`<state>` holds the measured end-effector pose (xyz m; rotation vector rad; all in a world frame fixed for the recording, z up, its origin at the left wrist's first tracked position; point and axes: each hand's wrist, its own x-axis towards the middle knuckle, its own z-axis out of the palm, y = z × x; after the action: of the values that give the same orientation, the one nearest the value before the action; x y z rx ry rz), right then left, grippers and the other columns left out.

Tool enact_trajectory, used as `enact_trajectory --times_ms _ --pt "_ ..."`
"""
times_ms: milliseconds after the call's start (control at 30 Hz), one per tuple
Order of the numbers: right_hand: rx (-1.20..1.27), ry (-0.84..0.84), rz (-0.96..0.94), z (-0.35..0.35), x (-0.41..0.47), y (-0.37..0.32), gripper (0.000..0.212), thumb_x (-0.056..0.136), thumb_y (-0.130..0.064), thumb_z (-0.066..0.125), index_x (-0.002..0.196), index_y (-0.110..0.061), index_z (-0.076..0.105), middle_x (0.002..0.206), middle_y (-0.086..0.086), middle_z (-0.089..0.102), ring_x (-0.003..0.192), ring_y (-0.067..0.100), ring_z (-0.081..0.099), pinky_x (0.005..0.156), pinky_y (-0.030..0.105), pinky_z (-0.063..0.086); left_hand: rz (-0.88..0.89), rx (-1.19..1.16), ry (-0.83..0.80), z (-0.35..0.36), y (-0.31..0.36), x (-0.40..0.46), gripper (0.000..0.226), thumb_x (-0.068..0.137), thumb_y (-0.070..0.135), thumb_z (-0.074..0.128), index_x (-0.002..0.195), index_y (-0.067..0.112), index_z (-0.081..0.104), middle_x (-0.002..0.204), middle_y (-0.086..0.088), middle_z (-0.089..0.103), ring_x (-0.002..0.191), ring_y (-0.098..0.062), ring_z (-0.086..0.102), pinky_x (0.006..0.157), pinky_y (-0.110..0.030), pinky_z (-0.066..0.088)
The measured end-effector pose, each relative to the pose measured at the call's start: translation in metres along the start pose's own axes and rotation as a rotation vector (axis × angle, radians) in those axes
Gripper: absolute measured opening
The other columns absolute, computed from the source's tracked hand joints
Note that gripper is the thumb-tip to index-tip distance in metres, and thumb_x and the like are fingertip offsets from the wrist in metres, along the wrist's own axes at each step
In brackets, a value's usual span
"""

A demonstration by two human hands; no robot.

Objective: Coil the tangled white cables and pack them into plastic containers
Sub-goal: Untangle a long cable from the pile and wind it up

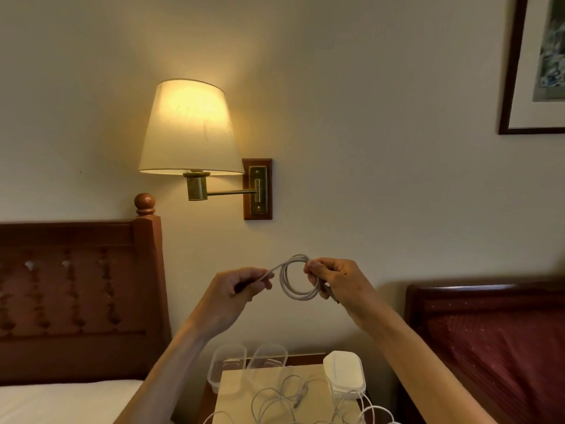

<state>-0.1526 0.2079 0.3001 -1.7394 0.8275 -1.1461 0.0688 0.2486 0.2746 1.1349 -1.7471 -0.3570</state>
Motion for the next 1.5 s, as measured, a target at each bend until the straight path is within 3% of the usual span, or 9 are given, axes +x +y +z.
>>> enact_trajectory --times_ms 100,233,300,433,633,767,933,1267,1500 --pt "-0.044 -0.052 0.019 -0.005 -0.001 -0.008 0.031 0.101 -0.022 0.047 0.088 -0.009 0.072 0.069 0.001 0.061 0.055 0.006 0.049 0.051 0.013 0.041 0.089 0.187 0.077 0.001 -0.007 -0.002 0.020 0.089 0.012 0.065 0.102 0.024 0.074 0.093 0.017 0.072 0.091 -0.002 0.065 0.079 -0.017 0.052" --pt "-0.016 -0.161 0.091 0.003 -0.004 -0.008 0.031 0.101 -0.024 0.047 0.089 -0.010 0.072 0.073 0.003 0.063 0.064 0.013 0.052 0.059 0.020 0.044 0.155 0.502 0.260 0.008 -0.017 0.003 0.018 0.083 0.018 0.074 0.099 0.025 0.077 0.091 0.010 0.067 0.076 -0.006 0.060 0.066 -0.022 0.049" --pt "0.083 -0.226 0.132 0.009 -0.005 -0.003 0.033 0.101 -0.025 0.046 0.090 -0.009 0.073 0.074 0.003 0.063 0.070 0.019 0.052 0.067 0.028 0.043 0.051 0.297 0.276 0.016 -0.009 0.001 0.015 0.084 0.013 0.073 0.096 0.020 0.078 0.082 0.008 0.073 0.070 -0.007 0.066 0.063 -0.021 0.052" --pt "0.122 -0.180 0.138 0.016 -0.008 -0.001 0.032 0.100 -0.025 0.048 0.089 -0.009 0.073 0.074 0.003 0.064 0.073 0.019 0.052 0.069 0.028 0.045 -0.393 -0.652 0.134 0.020 0.011 -0.002 0.014 0.081 0.011 0.067 0.088 0.006 0.078 0.083 -0.011 0.074 0.076 -0.020 0.067 0.068 -0.027 0.053" --pt "0.156 -0.068 0.119 0.025 -0.005 -0.003 0.029 0.096 -0.028 0.054 0.088 -0.009 0.075 0.070 0.001 0.067 0.063 0.012 0.054 0.061 0.024 0.043 -0.586 -1.114 -0.111 0.028 0.020 -0.009 0.021 0.090 0.023 0.055 0.080 0.016 0.071 0.096 -0.008 0.064 0.089 -0.021 0.054 0.075 -0.038 0.039" --pt "0.142 0.043 0.036 0.026 -0.001 -0.006 0.026 0.096 -0.023 0.055 0.090 -0.006 0.074 0.065 -0.002 0.068 0.053 0.004 0.057 0.051 0.013 0.043 -0.596 -1.300 -0.116 0.031 0.022 -0.012 0.032 0.091 0.039 0.048 0.073 0.017 0.064 0.116 -0.014 0.061 0.120 -0.029 0.052 0.105 -0.049 0.032" --pt "0.096 0.094 -0.053 0.026 0.000 -0.002 0.021 0.093 -0.023 0.059 0.087 -0.012 0.075 0.071 0.003 0.069 0.059 0.008 0.055 0.057 0.016 0.047 -0.474 -0.799 0.042 0.035 0.030 -0.012 0.043 0.083 0.047 0.068 0.096 0.006 0.067 0.111 -0.017 0.063 0.120 -0.035 0.054 0.098 -0.049 0.045" --pt "0.141 0.168 -0.018 0.026 0.000 0.013 0.021 0.092 -0.025 0.060 0.087 -0.011 0.076 0.075 0.004 0.071 0.071 0.014 0.063 0.072 0.024 0.055 -0.199 -0.054 0.109 0.038 0.021 -0.009 0.017 0.101 0.014 0.047 0.099 0.013 0.063 0.069 -0.006 0.063 0.054 -0.014 0.059 0.051 -0.029 0.050" --pt "0.503 0.067 0.264 0.005 0.000 0.020 0.025 0.097 -0.023 0.056 0.091 -0.003 0.071 0.076 0.010 0.069 0.072 0.019 0.066 0.077 0.033 0.055 -0.075 -0.095 0.108 0.042 0.003 -0.024 0.027 0.097 0.020 0.054 0.122 0.029 0.057 0.061 0.003 0.057 0.054 -0.007 0.045 0.052 -0.020 0.040"
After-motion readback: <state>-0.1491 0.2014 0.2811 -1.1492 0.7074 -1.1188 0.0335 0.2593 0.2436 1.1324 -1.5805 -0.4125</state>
